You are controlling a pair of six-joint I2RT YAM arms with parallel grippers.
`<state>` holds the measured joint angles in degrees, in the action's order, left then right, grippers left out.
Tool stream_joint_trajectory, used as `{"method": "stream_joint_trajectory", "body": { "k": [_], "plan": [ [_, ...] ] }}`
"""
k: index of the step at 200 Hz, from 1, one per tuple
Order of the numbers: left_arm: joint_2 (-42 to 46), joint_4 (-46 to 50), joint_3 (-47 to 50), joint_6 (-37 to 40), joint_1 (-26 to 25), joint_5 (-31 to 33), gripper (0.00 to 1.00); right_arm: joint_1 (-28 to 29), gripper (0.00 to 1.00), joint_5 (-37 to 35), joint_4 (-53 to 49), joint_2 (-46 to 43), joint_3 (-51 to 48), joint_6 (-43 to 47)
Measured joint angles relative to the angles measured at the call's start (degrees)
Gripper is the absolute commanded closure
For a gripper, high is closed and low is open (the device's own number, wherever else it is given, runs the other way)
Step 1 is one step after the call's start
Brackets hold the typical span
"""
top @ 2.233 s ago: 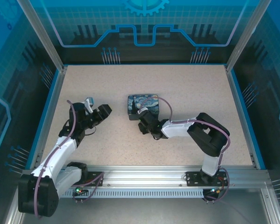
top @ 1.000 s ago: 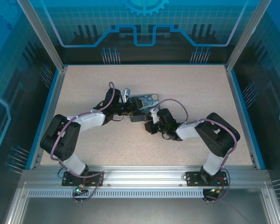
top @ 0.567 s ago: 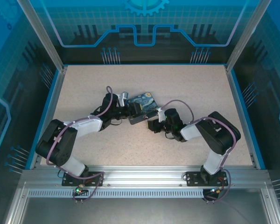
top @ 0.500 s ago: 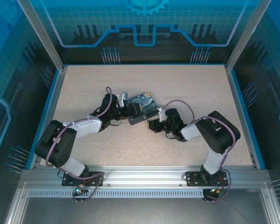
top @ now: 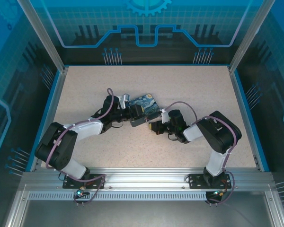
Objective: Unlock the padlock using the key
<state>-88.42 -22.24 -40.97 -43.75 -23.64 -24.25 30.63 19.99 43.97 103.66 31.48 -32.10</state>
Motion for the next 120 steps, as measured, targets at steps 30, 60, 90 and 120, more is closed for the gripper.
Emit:
{"method": "stream_joint_trajectory", "body": {
  "k": [30,60,90,120],
  "plan": [
    [0.3,-0.4,0.5,-0.5,-0.3,0.9,0.32,-0.3,0.99,-0.2,2.8,0.0,-1.0,-3.3],
    [1.7,-0.6,1.8,-1.9,-1.7,2.0,0.32,-0.3,1.0,-1.6,6.5,0.0,-1.8,-8.8],
    [3.2,-0.6,3.0,-3.4,-3.6,3.3,0.32,0.0,1.0,-4.1,9.1,0.3,-2.2,-14.6],
    [3.8,-0.8,3.7,-4.5,-4.3,4.0,0.31,0.5,1.0,-6.2,10.9,1.7,-2.2,-20.8]
  ]
}}
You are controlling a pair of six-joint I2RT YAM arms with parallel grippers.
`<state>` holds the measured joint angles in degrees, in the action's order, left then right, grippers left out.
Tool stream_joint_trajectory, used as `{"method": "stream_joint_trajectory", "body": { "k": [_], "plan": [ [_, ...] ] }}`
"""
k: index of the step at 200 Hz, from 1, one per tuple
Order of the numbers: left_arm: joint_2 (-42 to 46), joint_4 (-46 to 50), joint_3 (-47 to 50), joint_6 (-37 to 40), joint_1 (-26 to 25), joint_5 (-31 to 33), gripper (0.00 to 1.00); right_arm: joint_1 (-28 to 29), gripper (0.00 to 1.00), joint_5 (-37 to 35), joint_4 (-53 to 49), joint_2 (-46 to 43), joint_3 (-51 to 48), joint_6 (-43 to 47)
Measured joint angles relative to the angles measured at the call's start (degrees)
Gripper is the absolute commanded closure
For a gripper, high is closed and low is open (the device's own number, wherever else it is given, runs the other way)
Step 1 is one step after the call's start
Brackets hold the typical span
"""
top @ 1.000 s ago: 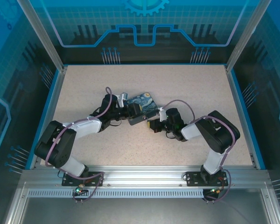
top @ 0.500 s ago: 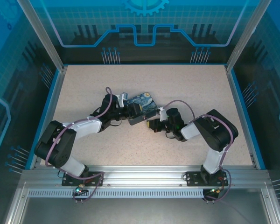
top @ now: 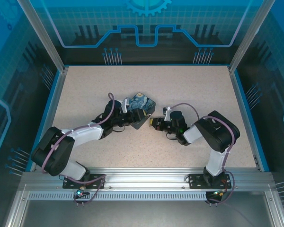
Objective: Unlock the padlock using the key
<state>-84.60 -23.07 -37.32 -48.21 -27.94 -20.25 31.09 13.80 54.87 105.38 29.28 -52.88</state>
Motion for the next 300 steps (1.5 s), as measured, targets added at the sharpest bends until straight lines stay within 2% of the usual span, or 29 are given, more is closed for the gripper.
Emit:
{"method": "stream_joint_trajectory", "body": {
  "k": [54,106,125,141,168,185,213,249,281,300],
  "plan": [
    [-0.1,-0.2,0.0,-1.2,-0.1,0.3,0.31,0.0,1.0,-4.2,1.4,2.6,2.6,-6.8],
    [0.0,-0.4,0.0,-1.3,-0.1,0.3,0.27,-1.2,0.99,-7.6,1.0,1.5,2.6,-7.7],
    [1.1,1.5,-0.3,-0.7,0.2,0.4,0.23,-1.9,0.99,-8.5,-5.4,-3.5,2.3,-4.8],
    [3.8,5.9,-1.0,1.3,1.7,0.6,0.15,-2.1,0.98,-8.5,-12.6,-10.2,2.3,-0.4],
    [11.3,12.6,-3.5,5.1,6.0,1.0,0.06,-2.2,0.98,-4.0,-28.2,-18.3,6.2,7.7],
    [17.5,15.0,-4.2,7.6,9.5,1.1,0.01,-1.9,0.97,-1.3,-36.5,-20.1,8.6,10.6],
    [26.1,18.7,-3.8,11.1,15.5,1.2,0.01,-0.7,0.97,1.4,-47.3,-20.8,8.9,11.5],
    [31.3,22.9,-1.3,12.5,20.9,1.1,0.01,0.8,0.94,2.1,-53.4,-19.1,7.9,9.7],
    [31.6,25.8,0.4,12.7,22.3,0.9,0.01,1.1,0.85,2.1,-55.5,-15.1,7.9,8.8],
    [31.6,26.8,0.5,12.7,23.0,0.9,0.01,1.2,0.68,1.7,-55.7,-14.9,7.9,8.5]
  ]
}}
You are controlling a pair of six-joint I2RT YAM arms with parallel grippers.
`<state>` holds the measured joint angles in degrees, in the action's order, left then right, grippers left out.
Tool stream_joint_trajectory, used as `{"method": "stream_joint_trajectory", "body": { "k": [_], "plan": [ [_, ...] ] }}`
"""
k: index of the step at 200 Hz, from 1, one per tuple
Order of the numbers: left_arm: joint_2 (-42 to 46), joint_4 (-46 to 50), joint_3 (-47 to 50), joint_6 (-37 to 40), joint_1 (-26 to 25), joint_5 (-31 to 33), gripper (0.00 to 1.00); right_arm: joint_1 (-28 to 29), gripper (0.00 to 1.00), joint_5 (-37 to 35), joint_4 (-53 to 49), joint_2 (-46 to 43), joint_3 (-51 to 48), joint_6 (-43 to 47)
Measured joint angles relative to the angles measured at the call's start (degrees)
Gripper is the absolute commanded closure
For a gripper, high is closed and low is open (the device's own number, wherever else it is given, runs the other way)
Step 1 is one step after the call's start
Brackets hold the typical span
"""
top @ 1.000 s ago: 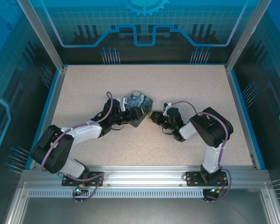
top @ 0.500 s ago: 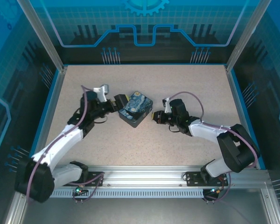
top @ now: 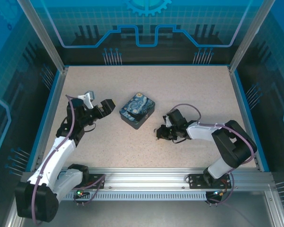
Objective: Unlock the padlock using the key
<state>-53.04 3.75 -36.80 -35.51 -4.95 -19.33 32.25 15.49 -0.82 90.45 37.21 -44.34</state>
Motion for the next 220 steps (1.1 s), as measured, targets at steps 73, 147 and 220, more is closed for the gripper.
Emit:
{"method": "stream_joint_trajectory", "body": {
  "k": [73,147,220],
  "plan": [
    [0.0,1.0,0.0,0.9,4.8,0.0,0.01,-1.9,0.34,-9.5,-12.4,-12.7,2.6,9.0],
    [3.1,-1.0,5.7,7.3,7.4,14.6,0.01,-18.4,0.0,-29.8,-14.9,-26.8,3.3,25.2],
    [0.7,-15.6,17.6,23.7,7.4,23.9,0.01,-26.5,0.0,-31.1,10.0,-23.5,-14.8,39.1]
  ]
}}
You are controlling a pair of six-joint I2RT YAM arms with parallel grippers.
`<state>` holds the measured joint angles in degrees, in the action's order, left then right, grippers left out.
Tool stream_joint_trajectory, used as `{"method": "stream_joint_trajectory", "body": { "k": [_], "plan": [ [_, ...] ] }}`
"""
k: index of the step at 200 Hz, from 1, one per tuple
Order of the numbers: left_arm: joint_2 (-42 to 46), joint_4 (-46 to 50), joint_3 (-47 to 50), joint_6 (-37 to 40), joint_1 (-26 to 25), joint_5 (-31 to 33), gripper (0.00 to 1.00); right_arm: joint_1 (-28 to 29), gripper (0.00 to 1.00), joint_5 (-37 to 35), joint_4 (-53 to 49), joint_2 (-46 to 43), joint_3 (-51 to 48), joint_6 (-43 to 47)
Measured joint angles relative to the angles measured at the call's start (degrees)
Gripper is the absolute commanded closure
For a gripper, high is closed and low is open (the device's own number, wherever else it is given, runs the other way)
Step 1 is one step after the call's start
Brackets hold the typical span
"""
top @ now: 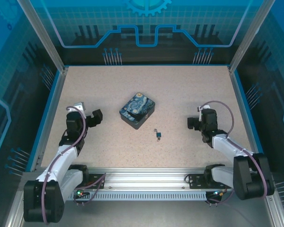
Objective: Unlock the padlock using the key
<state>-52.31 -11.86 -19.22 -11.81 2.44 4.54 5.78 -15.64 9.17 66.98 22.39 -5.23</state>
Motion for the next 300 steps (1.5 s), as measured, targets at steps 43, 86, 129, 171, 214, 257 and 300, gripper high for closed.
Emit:
{"method": "stream_joint_trajectory", "body": {
  "k": [43,86,129,171,214,257,300],
  "plan": [
    [-6.5,-10.6,3.1,4.6,0.0,0.1,0.01,-3.6,0.0,6.9,20.2,3.5,-4.1,1.2],
    [-15.2,-21.2,3.6,8.2,0.0,-2.4,0.01,-3.9,0.0,11.9,31.4,13.8,-2.5,2.4],
    [-22.7,-29.2,2.7,10.7,0.1,-6.5,0.01,-4.0,0.0,13.2,33.6,18.7,-0.7,2.8],
    [-34.1,-37.4,-1.7,11.0,0.1,-11.9,0.01,-4.0,0.0,13.3,34.0,18.7,0.5,3.0],
    [-36.7,-38.6,-1.3,10.8,0.2,-11.5,0.01,-3.8,0.0,12.9,34.0,18.7,0.6,3.6],
    [-36.7,-39.7,-1.3,10.7,0.2,-9.9,0.01,-2.7,0.0,12.2,33.8,18.7,1.0,4.7],
    [-36.7,-39.9,-1.3,10.7,0.2,-9.7,0.01,-2.7,0.0,12.0,33.7,18.7,1.3,5.1]
  ]
}}
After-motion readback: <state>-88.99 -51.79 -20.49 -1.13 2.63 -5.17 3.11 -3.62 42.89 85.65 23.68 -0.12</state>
